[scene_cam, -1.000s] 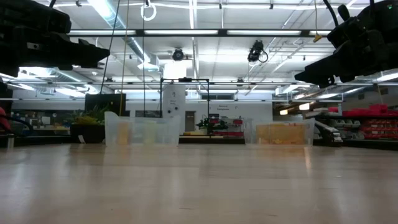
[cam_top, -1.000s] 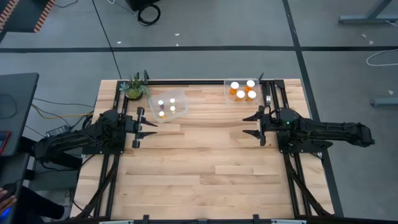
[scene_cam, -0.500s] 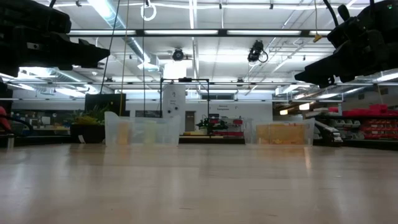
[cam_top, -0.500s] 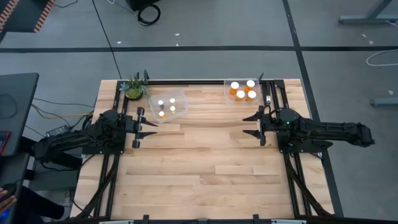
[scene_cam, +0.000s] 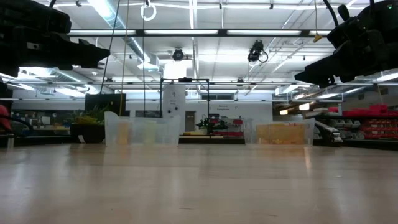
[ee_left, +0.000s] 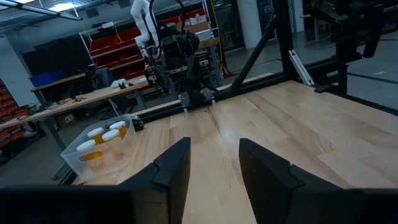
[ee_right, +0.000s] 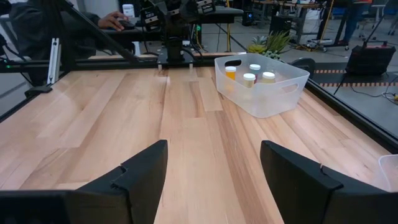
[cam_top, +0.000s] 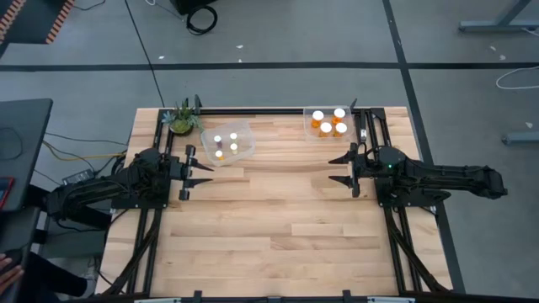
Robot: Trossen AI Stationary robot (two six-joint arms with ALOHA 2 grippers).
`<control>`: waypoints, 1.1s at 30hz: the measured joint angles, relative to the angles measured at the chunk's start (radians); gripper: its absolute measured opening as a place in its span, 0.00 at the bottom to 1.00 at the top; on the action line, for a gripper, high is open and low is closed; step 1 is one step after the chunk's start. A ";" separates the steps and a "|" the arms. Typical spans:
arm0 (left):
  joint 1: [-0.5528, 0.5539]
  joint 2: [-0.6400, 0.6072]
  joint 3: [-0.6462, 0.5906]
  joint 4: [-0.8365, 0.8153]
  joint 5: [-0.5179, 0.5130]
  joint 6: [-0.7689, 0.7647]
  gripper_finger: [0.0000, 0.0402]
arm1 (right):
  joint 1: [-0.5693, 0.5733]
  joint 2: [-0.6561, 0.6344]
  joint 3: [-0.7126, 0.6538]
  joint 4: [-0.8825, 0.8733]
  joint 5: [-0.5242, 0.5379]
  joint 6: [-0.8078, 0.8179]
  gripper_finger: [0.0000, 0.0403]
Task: Pick and place medicine bottles into bin by pill shape (circle, oval)
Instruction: Return to Home Position
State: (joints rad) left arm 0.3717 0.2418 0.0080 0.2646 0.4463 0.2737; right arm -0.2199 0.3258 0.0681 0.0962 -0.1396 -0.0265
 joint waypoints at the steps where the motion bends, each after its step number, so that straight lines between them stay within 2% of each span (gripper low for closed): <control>1: 0.000 0.000 0.000 0.000 0.000 0.000 0.36 | 0.000 0.000 0.000 0.000 0.000 0.000 0.66; 8: 0.000 0.000 0.000 0.000 0.000 0.000 0.34 | 0.000 0.000 0.000 0.000 0.000 0.000 0.66; 33: 0.000 0.000 0.000 0.000 0.000 0.000 0.36 | 0.000 0.000 0.000 0.000 0.000 0.000 0.66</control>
State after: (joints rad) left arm 0.3717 0.2419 0.0079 0.2644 0.4462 0.2741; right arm -0.2200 0.3257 0.0681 0.0963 -0.1395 -0.0266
